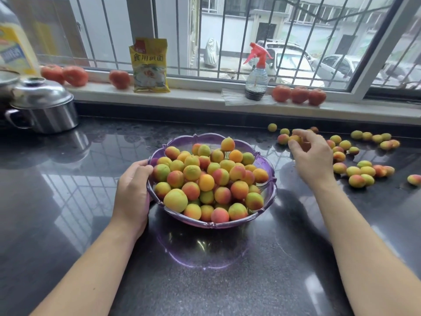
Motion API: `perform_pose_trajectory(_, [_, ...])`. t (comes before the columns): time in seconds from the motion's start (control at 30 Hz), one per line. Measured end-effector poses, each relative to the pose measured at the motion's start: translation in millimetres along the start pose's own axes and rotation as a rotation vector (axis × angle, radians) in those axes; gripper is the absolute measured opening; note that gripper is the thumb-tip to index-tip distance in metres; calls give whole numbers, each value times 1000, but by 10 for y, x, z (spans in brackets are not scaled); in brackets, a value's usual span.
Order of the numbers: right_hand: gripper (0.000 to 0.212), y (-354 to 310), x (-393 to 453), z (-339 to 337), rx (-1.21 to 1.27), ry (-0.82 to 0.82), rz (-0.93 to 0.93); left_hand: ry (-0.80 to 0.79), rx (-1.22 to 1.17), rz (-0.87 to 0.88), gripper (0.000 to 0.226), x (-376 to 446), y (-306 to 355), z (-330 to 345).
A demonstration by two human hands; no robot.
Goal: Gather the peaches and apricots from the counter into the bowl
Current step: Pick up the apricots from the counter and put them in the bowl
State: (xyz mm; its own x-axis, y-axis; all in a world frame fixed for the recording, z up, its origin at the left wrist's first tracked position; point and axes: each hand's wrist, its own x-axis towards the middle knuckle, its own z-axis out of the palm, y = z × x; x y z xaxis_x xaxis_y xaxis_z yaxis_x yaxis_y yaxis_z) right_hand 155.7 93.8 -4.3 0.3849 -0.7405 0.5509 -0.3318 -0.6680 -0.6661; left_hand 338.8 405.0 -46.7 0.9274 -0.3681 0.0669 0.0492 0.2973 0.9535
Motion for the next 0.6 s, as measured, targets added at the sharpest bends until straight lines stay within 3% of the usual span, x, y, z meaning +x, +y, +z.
perform_pose_trajectory(0.1, [24, -581, -81, -115, 328, -221, -31, 7, 9, 6, 30, -3, -5, -10])
perform_pose_trajectory(0.27, [23, -1322, -313, 25, 142, -640, -234, -3, 34, -7, 27, -4, -3, -24])
perform_pose_trajectory(0.6, [20, -1428, -471, 304, -113, -739, -357, 3, 63, -6, 29, -4, 8, -29])
